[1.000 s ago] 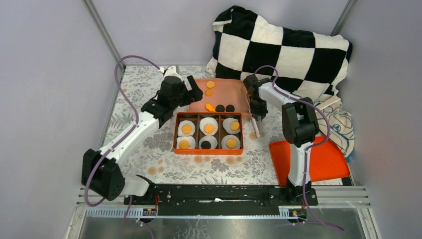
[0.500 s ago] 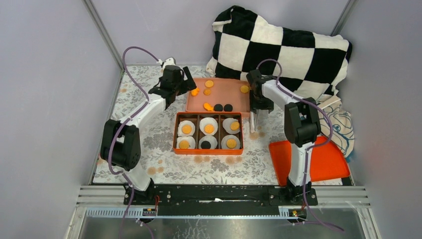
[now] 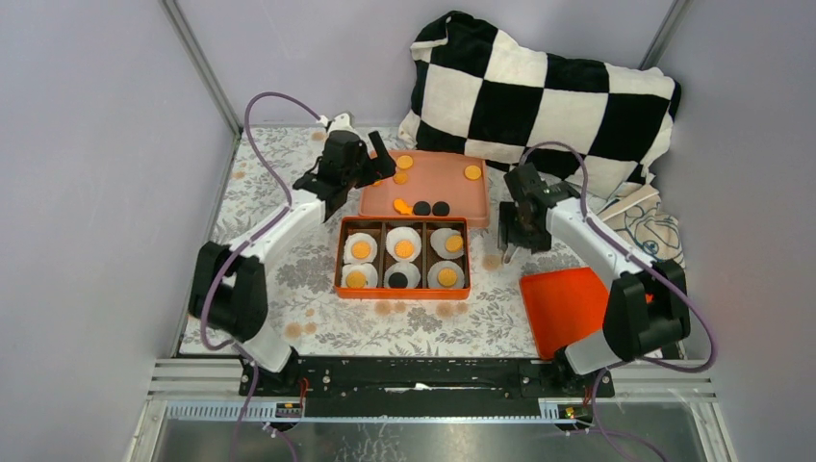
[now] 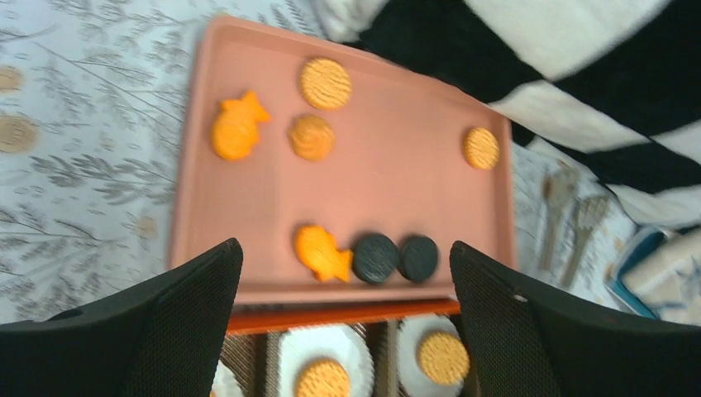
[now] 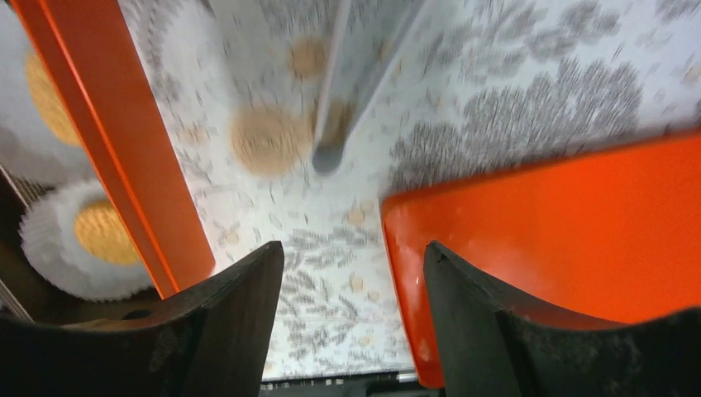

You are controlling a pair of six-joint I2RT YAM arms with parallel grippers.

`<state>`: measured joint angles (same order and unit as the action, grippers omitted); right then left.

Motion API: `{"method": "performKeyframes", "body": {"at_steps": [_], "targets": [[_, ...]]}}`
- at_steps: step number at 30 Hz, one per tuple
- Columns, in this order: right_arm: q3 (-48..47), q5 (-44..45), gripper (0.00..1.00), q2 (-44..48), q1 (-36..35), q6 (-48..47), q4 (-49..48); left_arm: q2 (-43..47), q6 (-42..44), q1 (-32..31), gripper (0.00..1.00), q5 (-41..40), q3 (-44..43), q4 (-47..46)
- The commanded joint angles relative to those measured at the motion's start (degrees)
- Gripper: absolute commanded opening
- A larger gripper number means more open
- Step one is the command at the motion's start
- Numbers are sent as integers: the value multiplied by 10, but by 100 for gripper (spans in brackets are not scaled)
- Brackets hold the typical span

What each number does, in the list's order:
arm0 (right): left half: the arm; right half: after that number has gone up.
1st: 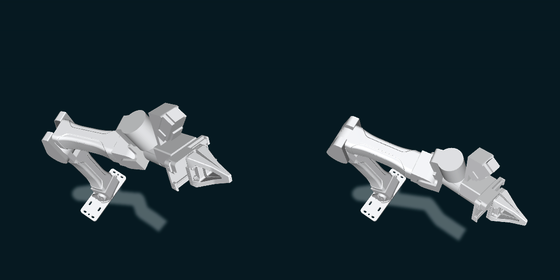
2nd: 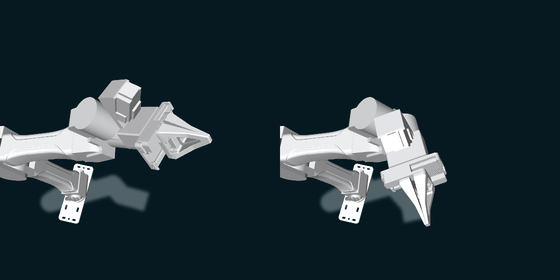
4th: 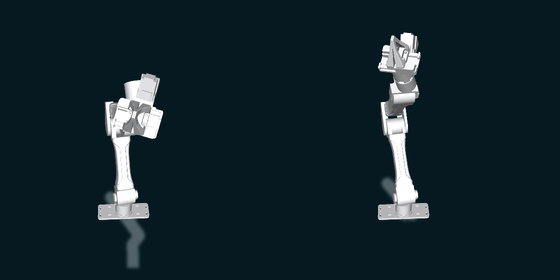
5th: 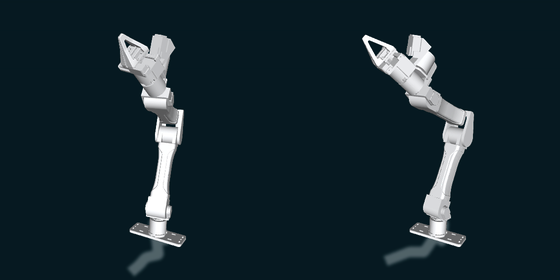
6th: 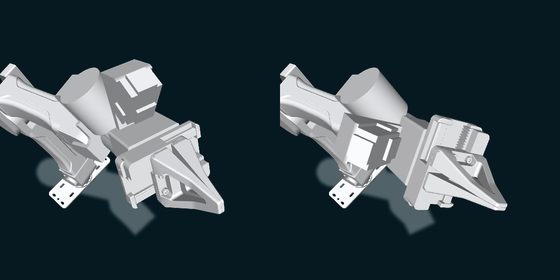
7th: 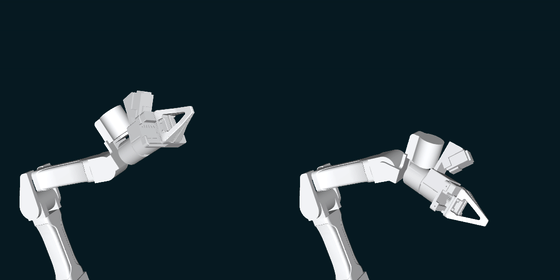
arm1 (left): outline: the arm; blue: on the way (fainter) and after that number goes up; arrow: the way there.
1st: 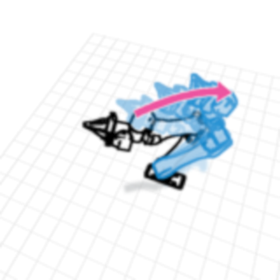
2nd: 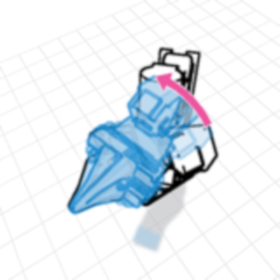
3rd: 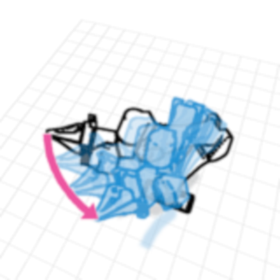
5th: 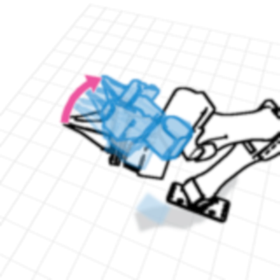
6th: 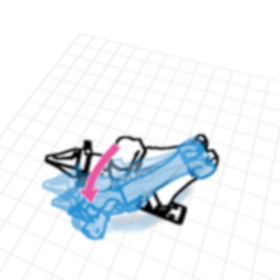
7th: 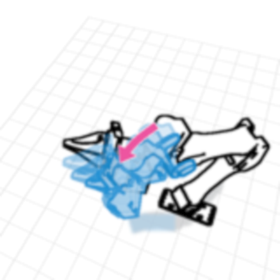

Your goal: Pack the cookies

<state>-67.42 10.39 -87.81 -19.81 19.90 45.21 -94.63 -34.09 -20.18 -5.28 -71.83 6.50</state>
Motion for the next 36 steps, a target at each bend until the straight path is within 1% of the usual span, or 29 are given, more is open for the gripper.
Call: {"method": "performKeyframes", "body": {"at_steps": [1,5,11,13,16,18,21,23,26,29,31,33,34,36], "targets": [[75,-50,70,64,-18,48,56,74,-8,-48,99,-8,33,-12],[161,-73,71,129,-70,100,72,128,-18,-78,99,-24,63,0],[262,-71,70,188,-105,173,68,225,-33,-118,99,-47,113,18],[261,-42,70,197,-129,197,80,261,-38,-128,99,-53,132,25],[268,-20,70,207,-131,227,84,309,-42,-138,99,-56,151,43],[269,11,70,202,-132,244,85,333,-37,-141,99,-68,156,54],[251,15,70,167,-132,259,73,346,-26,-141,99,-93,167,48],[243,16,70,130,-132,262,64,332,-17,-141,99,-107,158,42],[227,10,70,60,-132,259,50,289,8,-141,99,-128,108,41],[199,-22,66,-13,-132,244,37,222,47,-138,99,-170,25,40],[166,-9,64,-64,-131,224,68,148,64,-126,99,-185,-59,63],[120,24,64,-103,-130,191,122,79,65,-106,99,-173,-160,109],[100,37,64,-113,-128,177,146,44,63,-96,99,-163,-214,139],[79,29,61,-116,-122,151,166,-24,51,-79,99,-144,-323,206]]}}
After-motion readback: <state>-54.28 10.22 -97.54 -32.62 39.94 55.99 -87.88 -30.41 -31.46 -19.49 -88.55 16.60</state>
